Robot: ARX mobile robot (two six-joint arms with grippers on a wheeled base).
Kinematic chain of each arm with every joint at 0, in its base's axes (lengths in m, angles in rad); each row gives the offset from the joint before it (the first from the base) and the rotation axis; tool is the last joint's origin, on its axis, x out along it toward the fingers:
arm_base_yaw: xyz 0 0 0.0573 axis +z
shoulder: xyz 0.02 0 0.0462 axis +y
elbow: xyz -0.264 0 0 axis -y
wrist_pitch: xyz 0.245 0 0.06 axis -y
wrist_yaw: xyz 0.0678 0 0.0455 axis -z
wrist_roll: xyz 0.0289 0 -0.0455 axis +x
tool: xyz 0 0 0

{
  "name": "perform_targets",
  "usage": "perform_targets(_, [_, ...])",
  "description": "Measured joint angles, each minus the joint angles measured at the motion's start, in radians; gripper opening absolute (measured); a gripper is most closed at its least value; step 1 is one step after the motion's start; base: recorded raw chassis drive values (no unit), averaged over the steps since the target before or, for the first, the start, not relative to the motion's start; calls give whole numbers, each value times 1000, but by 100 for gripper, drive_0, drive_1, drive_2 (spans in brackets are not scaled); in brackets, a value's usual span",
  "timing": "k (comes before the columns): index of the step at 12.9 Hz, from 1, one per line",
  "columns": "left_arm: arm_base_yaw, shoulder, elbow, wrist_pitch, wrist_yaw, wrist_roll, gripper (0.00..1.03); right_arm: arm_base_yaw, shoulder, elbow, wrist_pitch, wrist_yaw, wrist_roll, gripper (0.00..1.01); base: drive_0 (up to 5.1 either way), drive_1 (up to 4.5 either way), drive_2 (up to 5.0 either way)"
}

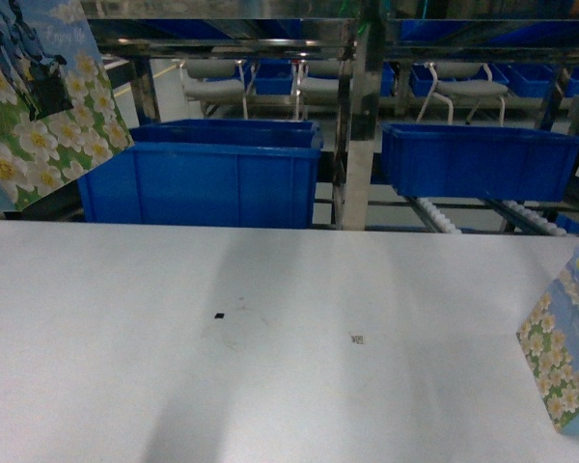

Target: Move flower gift bag to table near conveyor

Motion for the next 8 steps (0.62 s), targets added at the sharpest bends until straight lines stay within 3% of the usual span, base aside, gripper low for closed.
perform_targets(2, [0,0,0,0,0,0,2,13,-116,-38,1,46,-2,80,0,0,0])
perform_targets(3, [0,0,0,0,0,0,2,34,-181,-54,4,83,-29,93,0,0,0])
perform_targets(4, [0,0,0,0,0,0,2,53,-253,-77,4,126,-90,100,0,0,0])
perform_targets(6, [0,0,0,0,0,0,2,52,-429,-138,2,223,-178,98,0,0,0])
perform_targets(7, [0,0,0,0,0,0,2,52,-560,-185,2,249,-198,98,0,0,0])
perform_targets(8, [0,0,0,0,0,0,2,61,-719,-231,-77,280,-212,98,0,0,0])
